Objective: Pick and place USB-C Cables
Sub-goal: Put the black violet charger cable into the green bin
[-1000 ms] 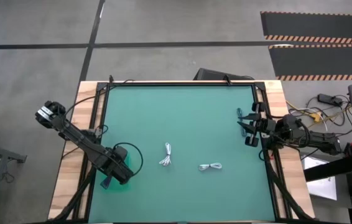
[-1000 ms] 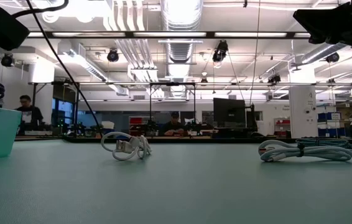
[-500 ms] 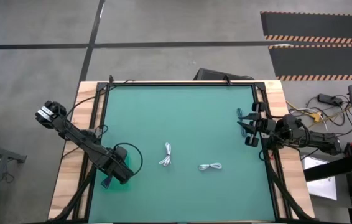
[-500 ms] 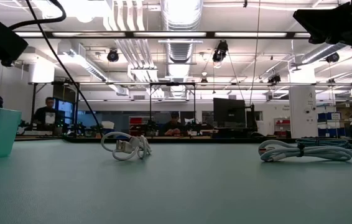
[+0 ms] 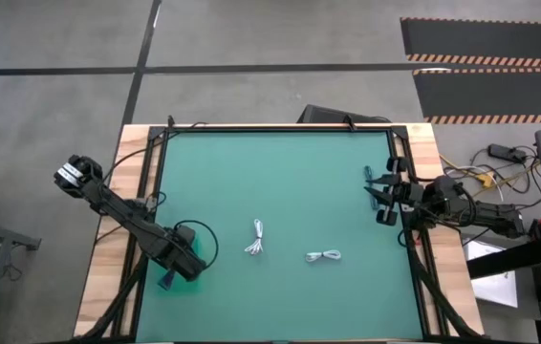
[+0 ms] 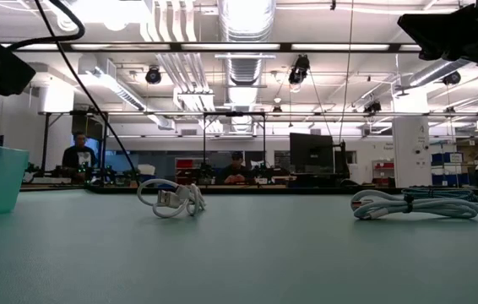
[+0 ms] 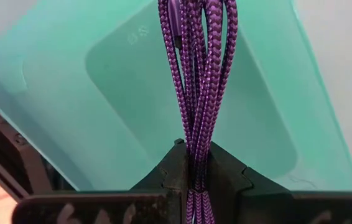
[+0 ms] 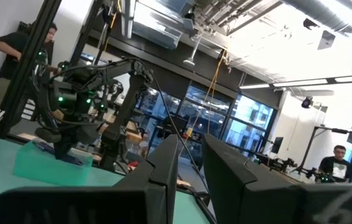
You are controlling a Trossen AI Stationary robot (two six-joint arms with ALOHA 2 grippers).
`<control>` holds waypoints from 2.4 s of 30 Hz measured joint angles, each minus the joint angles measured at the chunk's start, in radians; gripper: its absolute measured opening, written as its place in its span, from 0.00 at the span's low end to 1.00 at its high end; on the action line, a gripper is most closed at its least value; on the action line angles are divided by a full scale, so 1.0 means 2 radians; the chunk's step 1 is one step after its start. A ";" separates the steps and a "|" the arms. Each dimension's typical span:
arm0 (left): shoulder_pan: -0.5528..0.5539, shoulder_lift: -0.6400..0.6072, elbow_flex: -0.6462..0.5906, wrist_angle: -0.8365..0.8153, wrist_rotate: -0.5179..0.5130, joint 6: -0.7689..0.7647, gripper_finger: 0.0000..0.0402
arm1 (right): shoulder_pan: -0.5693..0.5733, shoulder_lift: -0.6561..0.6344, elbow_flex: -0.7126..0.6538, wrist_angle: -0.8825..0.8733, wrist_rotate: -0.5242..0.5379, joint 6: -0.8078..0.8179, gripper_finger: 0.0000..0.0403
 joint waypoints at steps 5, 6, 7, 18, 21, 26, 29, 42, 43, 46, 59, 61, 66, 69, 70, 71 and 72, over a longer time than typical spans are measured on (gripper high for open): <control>0.000 0.000 -0.004 0.009 0.001 -0.020 0.06 | 0.000 0.000 0.000 0.000 0.000 0.000 0.16; 0.000 0.000 -0.004 0.009 0.001 -0.022 0.06 | 0.000 0.000 0.000 0.000 0.000 0.000 0.16; 0.000 0.000 -0.005 0.009 0.001 -0.025 0.06 | 0.000 0.000 0.000 0.000 0.000 0.000 0.16; 0.000 0.000 -0.009 0.009 0.001 -0.033 0.06 | 0.000 0.000 0.000 0.000 0.000 0.000 0.16; 0.000 0.000 -0.016 0.010 0.001 -0.034 0.06 | 0.000 0.000 0.000 0.000 0.000 0.000 0.16; 0.001 0.000 -0.033 0.021 0.002 -0.034 0.06 | 0.000 0.000 0.000 0.000 0.000 0.000 0.16; 0.001 0.000 -0.043 0.039 0.002 -0.034 0.06 | 0.000 0.000 0.000 0.000 0.000 0.000 0.16; 0.001 0.000 -0.063 0.056 0.002 -0.034 0.06 | 0.000 0.000 0.000 -0.001 0.000 0.000 0.16; 0.001 0.000 -0.065 0.061 0.002 -0.034 0.06 | 0.000 0.000 0.000 -0.001 0.000 0.000 0.16; 0.001 0.000 -0.068 0.065 0.002 -0.034 0.07 | 0.000 0.000 0.000 -0.002 0.000 0.000 0.16; 0.001 0.000 -0.067 0.067 0.002 -0.033 0.12 | 0.000 0.000 0.000 -0.003 0.000 0.000 0.16; 0.001 0.000 -0.066 0.068 0.002 -0.033 0.12 | 0.000 0.000 0.000 -0.003 0.000 0.000 0.16; 0.001 0.000 -0.063 0.068 0.003 -0.033 0.12 | 0.000 0.000 0.000 -0.003 0.000 0.000 0.16; 0.001 -0.001 -0.061 0.068 0.003 -0.033 0.13 | 0.000 0.000 0.000 -0.003 0.000 0.000 0.16; 0.001 -0.001 -0.061 0.067 0.003 -0.033 0.13 | 0.000 0.000 0.000 -0.003 0.000 0.000 0.16; 0.001 -0.001 -0.061 0.067 0.003 -0.033 0.13 | 0.000 0.000 0.000 -0.003 0.000 0.000 0.16; 0.001 -0.001 -0.061 0.067 0.004 -0.033 0.13 | 0.000 0.000 0.000 -0.003 0.000 0.000 0.16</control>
